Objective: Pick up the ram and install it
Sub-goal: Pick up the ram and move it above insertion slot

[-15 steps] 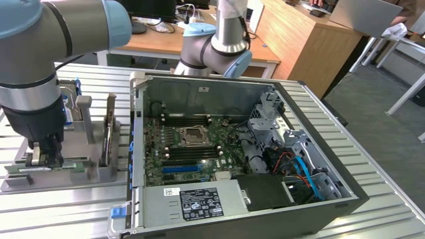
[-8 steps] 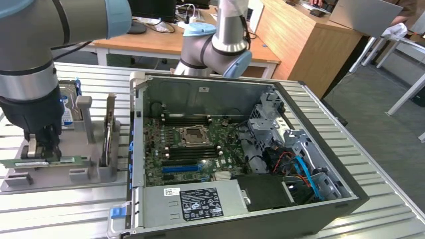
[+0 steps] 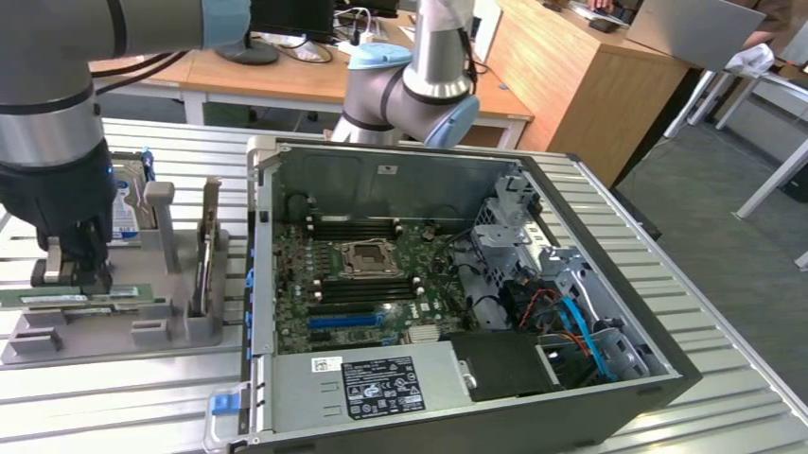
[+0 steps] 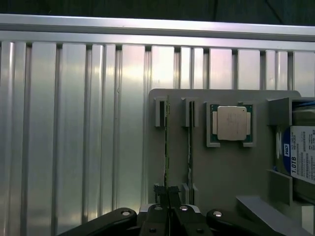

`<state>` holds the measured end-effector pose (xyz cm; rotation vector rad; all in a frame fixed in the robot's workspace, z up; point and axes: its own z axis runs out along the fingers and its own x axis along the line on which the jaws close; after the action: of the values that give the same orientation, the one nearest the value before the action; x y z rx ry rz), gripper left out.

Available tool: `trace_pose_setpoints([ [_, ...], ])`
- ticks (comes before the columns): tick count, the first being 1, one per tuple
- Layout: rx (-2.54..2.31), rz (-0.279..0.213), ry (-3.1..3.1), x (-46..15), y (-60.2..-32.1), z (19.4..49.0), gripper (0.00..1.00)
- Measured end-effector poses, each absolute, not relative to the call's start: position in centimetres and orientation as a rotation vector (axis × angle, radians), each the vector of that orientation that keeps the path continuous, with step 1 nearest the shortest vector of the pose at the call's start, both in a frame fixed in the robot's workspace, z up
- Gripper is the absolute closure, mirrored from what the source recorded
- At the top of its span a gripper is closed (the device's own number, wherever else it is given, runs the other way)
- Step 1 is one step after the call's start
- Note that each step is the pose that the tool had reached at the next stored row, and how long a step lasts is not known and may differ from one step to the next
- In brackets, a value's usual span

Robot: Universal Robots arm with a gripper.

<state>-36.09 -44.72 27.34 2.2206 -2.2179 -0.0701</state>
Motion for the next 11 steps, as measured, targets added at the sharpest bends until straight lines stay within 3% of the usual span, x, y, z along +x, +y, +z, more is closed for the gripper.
trace_pose_setpoints([
  [11, 2.221, -0.070, -2.218, -36.1, -44.7, 30.5, 0.89],
])
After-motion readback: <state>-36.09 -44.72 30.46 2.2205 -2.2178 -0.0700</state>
